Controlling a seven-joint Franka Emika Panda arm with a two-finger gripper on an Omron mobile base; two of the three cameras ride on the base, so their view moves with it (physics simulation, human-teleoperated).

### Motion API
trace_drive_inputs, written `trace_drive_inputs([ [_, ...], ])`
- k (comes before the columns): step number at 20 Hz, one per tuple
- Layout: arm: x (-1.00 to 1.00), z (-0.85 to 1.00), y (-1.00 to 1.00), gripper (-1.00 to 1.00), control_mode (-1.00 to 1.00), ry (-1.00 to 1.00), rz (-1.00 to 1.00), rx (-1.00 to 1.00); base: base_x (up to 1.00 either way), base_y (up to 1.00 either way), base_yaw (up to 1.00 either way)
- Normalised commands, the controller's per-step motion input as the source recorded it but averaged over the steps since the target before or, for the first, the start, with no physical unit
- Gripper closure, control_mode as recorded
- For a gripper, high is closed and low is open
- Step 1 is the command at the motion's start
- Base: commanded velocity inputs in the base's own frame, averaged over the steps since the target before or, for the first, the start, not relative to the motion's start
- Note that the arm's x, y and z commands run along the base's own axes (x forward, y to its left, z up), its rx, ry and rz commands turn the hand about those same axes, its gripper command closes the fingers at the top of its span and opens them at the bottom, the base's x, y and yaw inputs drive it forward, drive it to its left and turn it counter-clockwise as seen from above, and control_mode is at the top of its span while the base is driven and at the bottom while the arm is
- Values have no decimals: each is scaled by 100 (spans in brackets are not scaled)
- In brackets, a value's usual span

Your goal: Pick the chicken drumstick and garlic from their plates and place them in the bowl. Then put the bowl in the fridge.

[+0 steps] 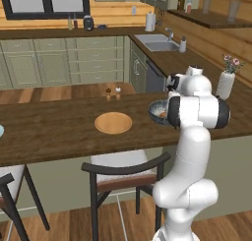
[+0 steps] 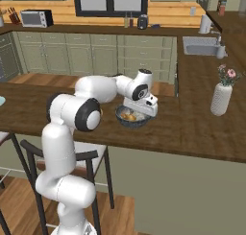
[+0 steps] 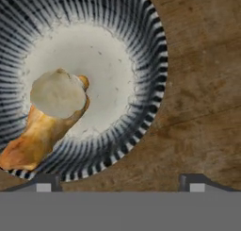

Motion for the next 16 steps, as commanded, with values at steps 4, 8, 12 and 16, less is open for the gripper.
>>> trace_drive_inputs([
  [4, 27, -25, -4, -100, -100, -2, -10, 0, 0, 0, 0],
  [8, 23, -11, -16, -100, -100, -8, -12, 0, 0, 0, 0],
  [12, 2, -15, -8, -100, -100, -5, -13, 0, 0, 0, 0],
  [16, 0, -13, 0, -100, -100, 0, -6, 0, 0, 0, 0],
])
